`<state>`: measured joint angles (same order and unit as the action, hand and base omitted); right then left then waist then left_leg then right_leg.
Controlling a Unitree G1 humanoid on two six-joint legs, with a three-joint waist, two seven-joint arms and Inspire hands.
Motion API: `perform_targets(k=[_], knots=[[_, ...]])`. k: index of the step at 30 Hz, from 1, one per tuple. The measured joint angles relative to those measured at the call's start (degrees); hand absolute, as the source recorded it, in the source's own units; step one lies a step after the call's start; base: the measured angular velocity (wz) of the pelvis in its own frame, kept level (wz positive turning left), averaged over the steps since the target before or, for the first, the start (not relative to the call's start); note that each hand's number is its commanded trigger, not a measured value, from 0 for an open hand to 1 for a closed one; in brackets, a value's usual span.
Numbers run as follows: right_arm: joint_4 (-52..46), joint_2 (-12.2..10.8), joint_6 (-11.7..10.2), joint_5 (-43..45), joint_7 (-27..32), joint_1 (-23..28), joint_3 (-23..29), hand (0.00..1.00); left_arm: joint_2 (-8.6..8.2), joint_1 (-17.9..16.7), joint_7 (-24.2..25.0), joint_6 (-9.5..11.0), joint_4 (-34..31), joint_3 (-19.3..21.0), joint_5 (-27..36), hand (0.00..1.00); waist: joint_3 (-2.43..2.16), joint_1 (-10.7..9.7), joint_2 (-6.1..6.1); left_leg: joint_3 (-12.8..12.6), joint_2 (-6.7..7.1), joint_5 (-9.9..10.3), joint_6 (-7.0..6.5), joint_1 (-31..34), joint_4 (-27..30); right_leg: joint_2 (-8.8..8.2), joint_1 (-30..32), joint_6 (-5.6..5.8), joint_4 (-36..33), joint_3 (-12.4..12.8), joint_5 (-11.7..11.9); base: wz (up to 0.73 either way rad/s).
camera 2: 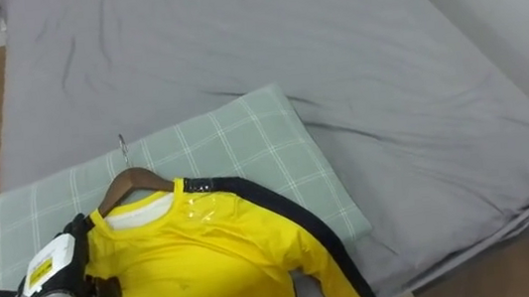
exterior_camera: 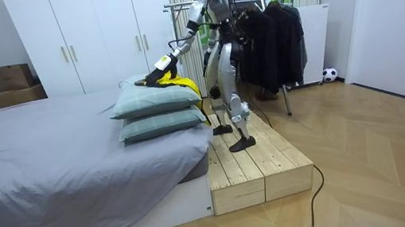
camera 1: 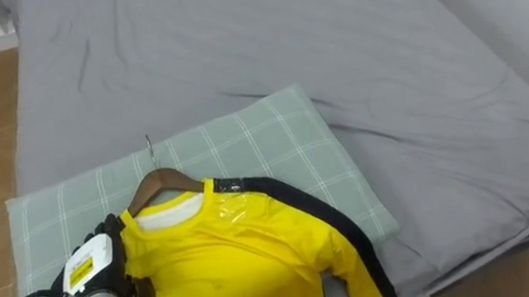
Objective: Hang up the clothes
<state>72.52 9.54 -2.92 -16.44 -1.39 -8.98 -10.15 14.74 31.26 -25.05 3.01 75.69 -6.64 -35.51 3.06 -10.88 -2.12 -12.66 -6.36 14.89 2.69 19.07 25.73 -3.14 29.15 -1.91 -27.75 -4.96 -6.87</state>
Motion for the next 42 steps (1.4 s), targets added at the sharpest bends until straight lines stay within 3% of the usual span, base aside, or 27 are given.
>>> perform_targets(k=[12, 13, 14, 15, 16, 17, 25, 30, 42], knots=[[-0.32, 0.0, -0.05, 0.29, 1.02, -0.17, -2.07, 0.0, 0.35, 0.0, -0.19, 0.14, 0.04, -0.07, 2.3, 0.0, 0.02, 0.2, -0.03, 0.22, -0.9, 1.18, 0.06, 1.19, 1.95, 0.39, 0.13, -0.11, -0.1, -0.79, -0.1, 0.0], [-0.4, 0.0, -0.05, 0.54, 1.11, -0.17, -2.07, 0.0, 0.39, 0.01, -0.14, 0.21, 0.03, 0.04, 2.25, 0.07, 0.02, 0.21, -0.04, 0.22, -0.89, 1.21, 0.05, 1.23, 1.96, 0.38, 0.18, -0.08, -0.13, -0.78, -0.11, 0.0], [-0.62, 0.0, -0.05, 0.74, 1.21, -0.15, -2.07, 0.0, 0.49, 0.01, 0.02, 0.39, 0.03, 0.29, 2.23, 0.49, 0.03, 0.22, -0.06, 0.17, -0.85, 1.23, 0.05, 1.32, 1.96, 0.36, 0.33, -0.05, -0.23, -0.74, -0.14, 0.0], [-0.98, 0.0, -0.06, 0.78, 1.23, -0.07, -2.07, 0.0, 0.66, 0.01, 0.42, 0.67, 0.03, 0.62, 2.24, 0.63, 0.07, 0.22, -0.15, 0.08, -0.84, 1.23, 0.05, 1.39, 1.99, 0.33, 0.5, -0.07, -0.38, -0.7, -0.17, 0.0], [-1.16, 0.0, -0.06, 0.78, 1.23, -0.02, -2.07, 0.0, 0.73, 0.01, 0.6, 0.75, 0.03, 0.8, 2.33, 0.86, 0.09, 0.22, -0.17, 0.05, -0.84, 1.24, 0.05, 1.46, 2.06, 0.3, 0.59, -0.11, -0.49, -0.73, -0.2, 0.0], [-1.34, 0.02, -0.07, 0.58, 1.25, 0.05, -2.12, 0.0, 0.9, 0.12, 0.99, 0.75, 0.0, 0.82, 2.73, 1.0, 0.1, 0.21, -0.24, 0.06, -0.84, 1.25, 0.07, 1.61, 2.16, 0.2, 0.86, -0.23, -0.79, -0.85, -0.32, 0.0], [-1.34, 0.06, -0.06, -0.35, 1.24, 0.14, -2.22, 0.0, 3.99, 1.96, 2.5, 0.57, -0.08, 0.8, 5.37, 1.0, 0.12, 0.09, -0.25, 0.21, -0.86, 1.32, 0.18, 1.44, 2.87, -0.09, 0.87, -0.51, -1.96, -1.07, -0.86, 0.0], [-1.46, 0.15, -0.05, -1.56, 1.23, 0.22, -3.35, 0.0, 4.05, 1.99, 4.9, -0.52, 0.38, -0.36, 7.97, 1.0, 0.22, 0.02, -0.34, 0.27, -0.88, 1.32, 0.18, 1.58, 3.04, -0.17, 0.87, -0.49, -1.91, -1.16, -0.89, 0.01], [-1.51, 0.48, -0.27, -1.83, 1.24, -0.06, -4.3, 0.0, 4.05, 2.04, 5.55, -0.42, 0.74, -0.55, 9.12, 1.0, 0.49, -0.13, 0.08, 0.41, -0.91, 1.34, 0.17, 1.99, 3.04, -0.13, 1.13, -0.5, -1.9, -1.21, -0.88, 0.0]])
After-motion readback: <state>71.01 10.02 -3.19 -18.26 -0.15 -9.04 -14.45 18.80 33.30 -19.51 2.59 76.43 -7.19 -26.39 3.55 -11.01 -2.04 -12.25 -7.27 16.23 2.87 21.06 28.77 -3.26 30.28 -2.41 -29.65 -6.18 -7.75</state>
